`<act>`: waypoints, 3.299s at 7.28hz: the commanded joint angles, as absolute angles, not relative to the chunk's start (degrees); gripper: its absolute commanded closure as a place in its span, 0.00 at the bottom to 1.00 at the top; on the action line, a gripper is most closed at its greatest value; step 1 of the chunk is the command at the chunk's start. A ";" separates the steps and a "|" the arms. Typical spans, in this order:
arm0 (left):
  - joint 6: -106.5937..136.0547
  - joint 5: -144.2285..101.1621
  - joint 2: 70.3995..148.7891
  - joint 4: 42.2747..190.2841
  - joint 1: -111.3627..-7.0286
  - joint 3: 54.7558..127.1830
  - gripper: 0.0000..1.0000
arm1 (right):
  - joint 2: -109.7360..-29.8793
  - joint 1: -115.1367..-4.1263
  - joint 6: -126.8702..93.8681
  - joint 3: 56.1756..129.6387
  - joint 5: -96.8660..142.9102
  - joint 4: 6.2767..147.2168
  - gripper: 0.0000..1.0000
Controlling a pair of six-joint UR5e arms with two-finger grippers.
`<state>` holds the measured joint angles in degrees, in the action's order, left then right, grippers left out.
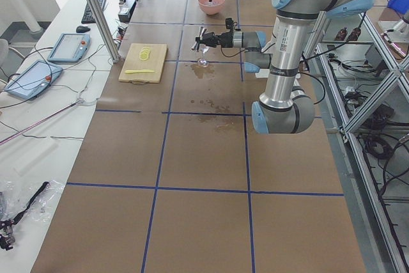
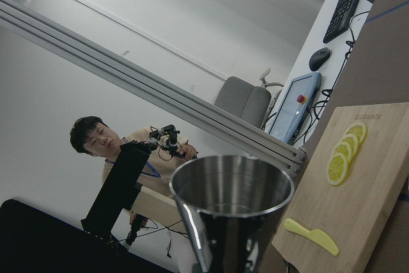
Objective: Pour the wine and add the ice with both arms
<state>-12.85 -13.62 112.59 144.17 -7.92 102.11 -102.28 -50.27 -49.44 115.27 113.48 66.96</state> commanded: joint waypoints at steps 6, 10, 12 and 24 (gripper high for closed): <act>-12.83 -13.71 106.71 148.62 -9.40 103.01 1.00 | -102.48 -50.19 -47.11 109.78 116.09 61.26 0.16; -12.92 -13.80 105.38 151.17 -9.49 103.01 1.00 | -102.39 -50.10 -47.02 109.07 116.46 61.61 0.69; -12.83 -13.80 105.38 151.17 -9.49 102.92 1.00 | -102.22 -50.27 -46.93 109.07 116.37 61.61 0.95; 44.29 -29.95 86.52 159.17 -9.41 103.71 1.00 | -102.66 -54.41 -46.84 115.31 115.84 61.52 1.00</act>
